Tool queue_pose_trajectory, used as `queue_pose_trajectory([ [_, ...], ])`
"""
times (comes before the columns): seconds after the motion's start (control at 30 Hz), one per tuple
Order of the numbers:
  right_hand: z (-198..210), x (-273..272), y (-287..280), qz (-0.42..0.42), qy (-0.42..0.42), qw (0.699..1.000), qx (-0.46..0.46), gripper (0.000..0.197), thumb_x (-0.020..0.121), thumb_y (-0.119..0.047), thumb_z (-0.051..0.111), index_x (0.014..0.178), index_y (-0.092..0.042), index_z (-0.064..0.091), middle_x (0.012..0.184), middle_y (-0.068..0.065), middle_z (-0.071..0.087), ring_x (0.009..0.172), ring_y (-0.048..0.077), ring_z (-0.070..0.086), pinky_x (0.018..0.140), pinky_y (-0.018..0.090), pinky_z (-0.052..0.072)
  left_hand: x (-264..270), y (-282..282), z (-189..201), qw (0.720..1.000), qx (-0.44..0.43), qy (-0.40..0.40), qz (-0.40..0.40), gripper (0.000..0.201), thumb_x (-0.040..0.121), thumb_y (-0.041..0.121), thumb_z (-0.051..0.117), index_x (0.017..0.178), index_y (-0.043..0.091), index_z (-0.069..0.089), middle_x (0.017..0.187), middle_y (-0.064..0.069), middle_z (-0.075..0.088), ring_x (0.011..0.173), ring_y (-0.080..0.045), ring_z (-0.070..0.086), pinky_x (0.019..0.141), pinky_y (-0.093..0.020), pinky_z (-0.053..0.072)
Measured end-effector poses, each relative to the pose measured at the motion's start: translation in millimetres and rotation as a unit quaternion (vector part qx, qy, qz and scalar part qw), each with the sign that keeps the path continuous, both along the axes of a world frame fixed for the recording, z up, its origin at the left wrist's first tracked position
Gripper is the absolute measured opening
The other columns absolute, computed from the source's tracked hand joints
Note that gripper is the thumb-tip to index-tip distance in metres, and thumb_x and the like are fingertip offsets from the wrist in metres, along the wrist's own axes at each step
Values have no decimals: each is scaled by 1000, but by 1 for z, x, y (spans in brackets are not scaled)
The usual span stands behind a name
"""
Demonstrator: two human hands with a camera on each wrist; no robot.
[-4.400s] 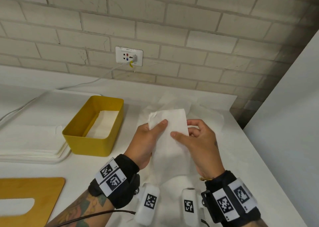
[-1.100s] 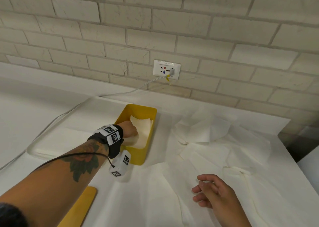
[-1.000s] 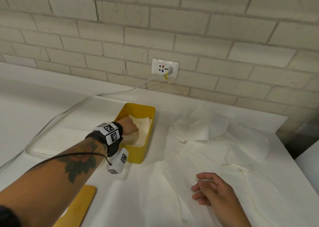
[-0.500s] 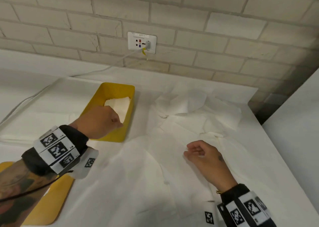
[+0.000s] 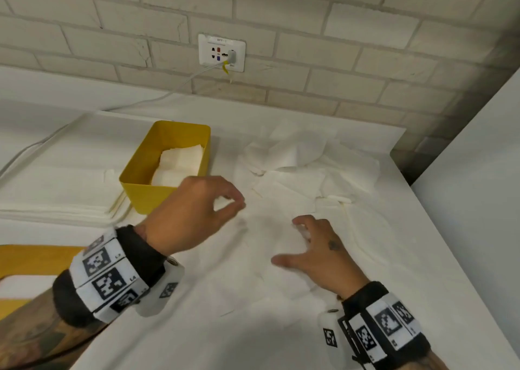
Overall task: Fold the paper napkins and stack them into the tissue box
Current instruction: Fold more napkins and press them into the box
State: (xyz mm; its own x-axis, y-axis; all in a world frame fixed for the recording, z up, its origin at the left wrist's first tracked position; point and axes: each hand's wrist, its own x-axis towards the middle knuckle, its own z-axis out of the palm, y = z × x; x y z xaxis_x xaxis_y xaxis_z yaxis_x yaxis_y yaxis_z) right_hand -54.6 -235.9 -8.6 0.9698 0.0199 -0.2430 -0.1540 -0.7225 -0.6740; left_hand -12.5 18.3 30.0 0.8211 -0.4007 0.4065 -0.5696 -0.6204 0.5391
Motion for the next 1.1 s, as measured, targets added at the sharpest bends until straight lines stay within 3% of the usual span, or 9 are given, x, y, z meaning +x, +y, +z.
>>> queue_pose_trajectory([
  [0.1, -3, 4, -7, -111, -4, 988, 103, 58, 77, -43, 85, 124, -32, 53, 115, -4, 57, 110, 15, 57, 86, 27, 47, -4, -15, -18, 988, -10, 154, -15, 10, 92, 28, 74, 94, 21, 81, 90, 13, 77, 85, 0, 68, 79, -24, 56],
  [0.2, -3, 9, -13, -134, -40, 977, 163, 34, 83, -23, 82, 111, -29, 62, 98, 4, 68, 98, 19, 66, 73, 23, 43, -3, -24, -36, 951, -21, 309, -1, 16, 93, 30, 74, 90, 17, 82, 83, 6, 78, 82, -10, 73, 83, -32, 60],
  [0.4, 31, 12, -17, -131, -161, 914, 348, 26, 87, -2, 75, 107, -20, 73, 95, -1, 75, 92, 15, 70, 82, 30, 54, -12, -43, -37, 841, -231, 490, -8, 52, 91, 46, 68, 101, -4, 77, 95, -17, 79, 96, -32, 76, 94, -41, 60],
  [0.53, 46, 11, -12, -135, -190, 846, 480, 29, 87, 2, 70, 112, -13, 69, 106, 8, 76, 97, 18, 71, 85, 31, 58, -13, -62, -26, 765, -321, 558, -23, 80, 76, 69, 60, 114, 1, 73, 105, -17, 77, 99, -28, 75, 99, -42, 57],
  [0.63, 42, 6, -10, -152, -191, 818, 521, 32, 86, 1, 68, 115, -12, 66, 108, 9, 76, 99, 19, 72, 87, 33, 60, -8, -72, -18, 695, -404, 591, -63, 81, 84, 75, 50, 131, 11, 66, 120, -13, 74, 112, -27, 71, 100, -42, 54],
  [0.73, 28, -1, -10, -167, -163, 822, 519, 33, 88, 3, 66, 117, -13, 66, 114, 12, 75, 105, 25, 71, 92, 40, 59, -5, -76, -13, 702, -417, 569, -101, 60, 95, 65, 48, 138, 25, 61, 132, -2, 70, 124, -23, 66, 110, -44, 47],
  [0.8, 17, -6, -12, -178, -146, 833, 503, 33, 90, 5, 65, 117, -14, 67, 114, 13, 74, 106, 27, 71, 93, 42, 56, -3, -79, -11, 717, -432, 537, -102, 42, 101, 42, 56, 135, 19, 62, 130, -4, 71, 122, -24, 67, 108, -43, 50],
  [0.9, 1, -11, -13, -200, -144, 867, 434, 29, 89, 7, 67, 111, -13, 69, 104, 9, 77, 102, 28, 72, 86, 36, 58, 4, -78, -16, 776, -435, 453, -50, 34, 96, 11, 67, 129, 12, 64, 123, -7, 74, 114, -27, 71, 100, -42, 56],
  [1.1, 8, -7, -20, -182, -159, 911, 335, 25, 86, -20, 78, 108, -27, 71, 103, -2, 75, 99, 13, 71, 81, 25, 55, 13, -77, -17, 849, -397, 348, -11, 31, 89, 5, 75, 119, 11, 69, 114, -5, 77, 105, -24, 74, 92, -42, 60],
])
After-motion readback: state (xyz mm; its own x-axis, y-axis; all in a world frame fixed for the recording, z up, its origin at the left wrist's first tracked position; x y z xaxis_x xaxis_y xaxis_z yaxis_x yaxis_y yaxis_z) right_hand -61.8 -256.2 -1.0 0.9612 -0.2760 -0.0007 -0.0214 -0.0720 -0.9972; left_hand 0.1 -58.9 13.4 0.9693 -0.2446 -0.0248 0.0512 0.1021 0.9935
